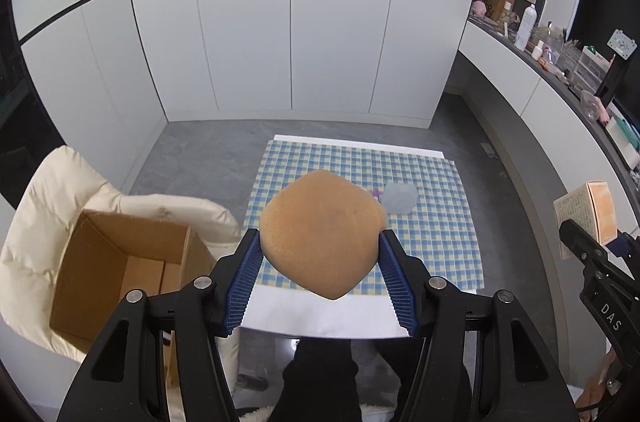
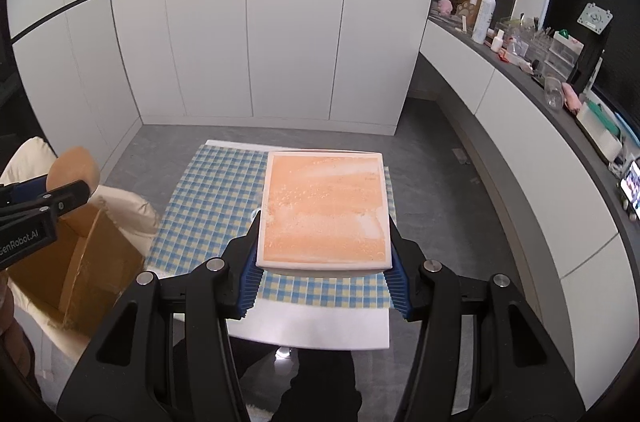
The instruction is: Organize objects
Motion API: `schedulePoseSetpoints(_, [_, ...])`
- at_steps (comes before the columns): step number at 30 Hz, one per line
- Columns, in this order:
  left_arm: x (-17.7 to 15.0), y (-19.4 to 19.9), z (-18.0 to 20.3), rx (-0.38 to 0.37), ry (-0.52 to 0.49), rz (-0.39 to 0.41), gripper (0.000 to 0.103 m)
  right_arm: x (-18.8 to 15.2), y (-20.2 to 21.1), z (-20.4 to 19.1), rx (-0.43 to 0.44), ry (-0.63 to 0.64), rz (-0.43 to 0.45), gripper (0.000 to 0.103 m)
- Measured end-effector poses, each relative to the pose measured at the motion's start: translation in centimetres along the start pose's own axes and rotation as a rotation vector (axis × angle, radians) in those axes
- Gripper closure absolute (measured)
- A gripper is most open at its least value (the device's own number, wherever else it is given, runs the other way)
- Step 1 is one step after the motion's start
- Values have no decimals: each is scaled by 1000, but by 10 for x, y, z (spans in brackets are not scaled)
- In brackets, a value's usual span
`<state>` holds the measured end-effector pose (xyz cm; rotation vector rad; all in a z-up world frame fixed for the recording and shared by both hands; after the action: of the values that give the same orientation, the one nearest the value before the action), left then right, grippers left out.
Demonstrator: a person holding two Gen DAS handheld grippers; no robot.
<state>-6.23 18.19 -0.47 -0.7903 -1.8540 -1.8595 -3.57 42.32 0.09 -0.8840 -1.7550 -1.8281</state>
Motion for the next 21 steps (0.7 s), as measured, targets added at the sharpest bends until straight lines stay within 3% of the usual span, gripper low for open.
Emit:
schedulePoseSetpoints(7, [-38, 19, 1, -18, -7, -4, 44, -39, 30, -2, 7, 11, -2, 49])
schedulePoseSetpoints(21, [-105, 40, 1, -42, -17, -23, 44, -119, 60, 6, 28, -29, -93, 49])
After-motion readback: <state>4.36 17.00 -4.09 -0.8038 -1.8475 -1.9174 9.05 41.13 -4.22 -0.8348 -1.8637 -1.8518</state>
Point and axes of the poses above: each gripper's, at about its wrist camera, not at the fingertips, and y roughly against the way its jaws point, z to its right, x to its top, the point moved 2 cm from there along -y, roughly the way its jaws point, and after that the axes turned 8 degrees about -y, right-handed, at the moved point
